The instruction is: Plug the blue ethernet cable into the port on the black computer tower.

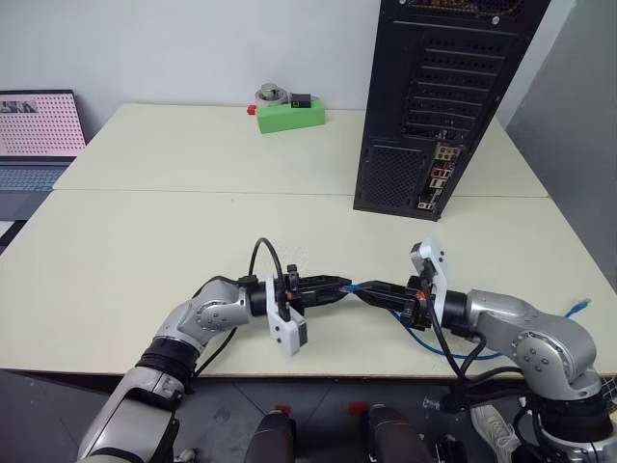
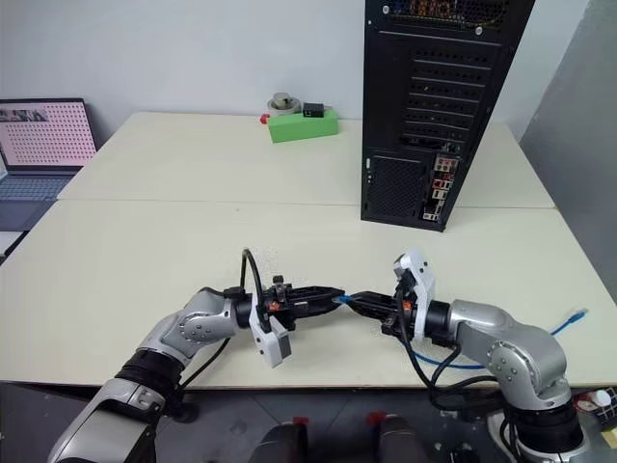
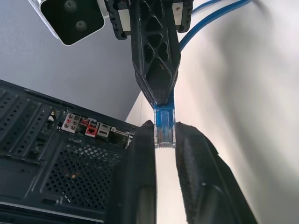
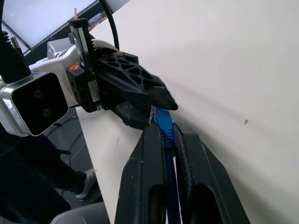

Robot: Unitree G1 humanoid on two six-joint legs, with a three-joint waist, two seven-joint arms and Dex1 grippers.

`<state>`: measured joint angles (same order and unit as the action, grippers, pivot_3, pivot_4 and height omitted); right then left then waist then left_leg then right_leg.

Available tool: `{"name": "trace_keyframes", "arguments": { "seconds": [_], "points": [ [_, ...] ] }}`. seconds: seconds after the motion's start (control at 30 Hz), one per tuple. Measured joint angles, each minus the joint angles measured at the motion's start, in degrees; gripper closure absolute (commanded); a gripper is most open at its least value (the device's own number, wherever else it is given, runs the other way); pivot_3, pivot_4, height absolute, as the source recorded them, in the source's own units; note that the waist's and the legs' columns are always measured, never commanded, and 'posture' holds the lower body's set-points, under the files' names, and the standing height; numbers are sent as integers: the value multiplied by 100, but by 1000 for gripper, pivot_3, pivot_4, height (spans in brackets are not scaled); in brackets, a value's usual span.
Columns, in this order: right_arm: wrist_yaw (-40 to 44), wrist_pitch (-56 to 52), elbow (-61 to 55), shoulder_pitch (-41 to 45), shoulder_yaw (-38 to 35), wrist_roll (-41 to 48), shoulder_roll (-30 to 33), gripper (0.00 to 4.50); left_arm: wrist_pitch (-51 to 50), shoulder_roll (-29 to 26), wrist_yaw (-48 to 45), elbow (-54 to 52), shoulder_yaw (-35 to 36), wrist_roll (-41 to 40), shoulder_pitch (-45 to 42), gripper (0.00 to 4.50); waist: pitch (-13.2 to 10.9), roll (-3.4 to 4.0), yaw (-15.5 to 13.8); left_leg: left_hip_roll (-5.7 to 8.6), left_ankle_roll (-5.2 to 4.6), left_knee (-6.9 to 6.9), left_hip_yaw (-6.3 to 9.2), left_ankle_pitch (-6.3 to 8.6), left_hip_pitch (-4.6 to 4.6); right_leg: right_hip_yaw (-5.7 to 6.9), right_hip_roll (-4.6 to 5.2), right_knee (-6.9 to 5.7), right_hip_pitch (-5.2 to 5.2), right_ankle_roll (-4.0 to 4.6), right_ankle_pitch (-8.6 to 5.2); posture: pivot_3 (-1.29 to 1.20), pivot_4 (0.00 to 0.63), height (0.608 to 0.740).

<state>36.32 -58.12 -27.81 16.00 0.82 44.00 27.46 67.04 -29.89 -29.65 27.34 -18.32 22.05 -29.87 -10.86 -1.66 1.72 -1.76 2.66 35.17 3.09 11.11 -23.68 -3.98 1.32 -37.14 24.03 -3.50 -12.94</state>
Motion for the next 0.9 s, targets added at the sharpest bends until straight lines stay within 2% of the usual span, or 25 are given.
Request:
{"name": "trace_keyframes", "arguments": {
  "seconds": [0.2, 0.37, 0.43, 0.5, 0.63, 0.73, 0.9],
  "points": [
    [-89, 26, 14, 56, -33, -1, 65, 4500, -498, -70, -238, -55, -148, -395, 36, 1594, 0, 0, 3, 0, 0, 0, 0, 0, 0, 0, 0, 0, 0, -1, -1, 0, 150, 740],
    [-582, 245, -309, -16, -339, -241, 125, 4500, -1660, -84, -677, -569, -147, -1325, 296, 1594, 0, 0, 8, 0, 0, 0, 1, 0, -1, 0, 0, -1, 1, -11, -7, 0, 150, 740],
    [-1058, 385, -404, -35, -427, -515, -29, 4500, -2571, -61, -935, -1032, -125, -1895, 431, 1594, 0, 0, 10, 0, 0, 0, 0, 0, -1, 0, 0, -2, 1, -22, -13, 0, 150, 740],
    [-1660, 543, -410, 10, -434, -909, -342, 4500, -3636, 37, -1103, -1505, -79, -2408, 492, 1594, 0, 0, 13, 0, 0, 0, 1, 0, -1, 0, -1, -6, 3, -22, -14, 0, 150, 740],
    [-3152, 767, -406, 260, -455, -1694, -1372, 4500, -5813, 315, -1102, -2500, 101, -3181, 412, 1594, 1, 2, 18, 0, 0, 0, 3, 0, -1, 0, -2, -8, 4, -22, -14, 0, 150, 740],
    [-3985, 1002, -291, 326, -242, -2329, -1984, 4500, -7006, 490, -1076, -2953, 184, -3513, 204, 1594, 1, 2, 20, 0, 0, 0, 3, 0, -3, 0, -2, -6, 5, -22, -14, 0, 150, 740],
    [-4876, 1580, 411, 692, -94, -3221, -2534, 4500, -8386, 625, -981, -3229, 277, -3768, -162, 1594, 1, 2, 25, 0, 0, 0, 3, 0, -2, 0, -2, -6, 6, -21, -14, 0, 150, 740]
  ]
}}
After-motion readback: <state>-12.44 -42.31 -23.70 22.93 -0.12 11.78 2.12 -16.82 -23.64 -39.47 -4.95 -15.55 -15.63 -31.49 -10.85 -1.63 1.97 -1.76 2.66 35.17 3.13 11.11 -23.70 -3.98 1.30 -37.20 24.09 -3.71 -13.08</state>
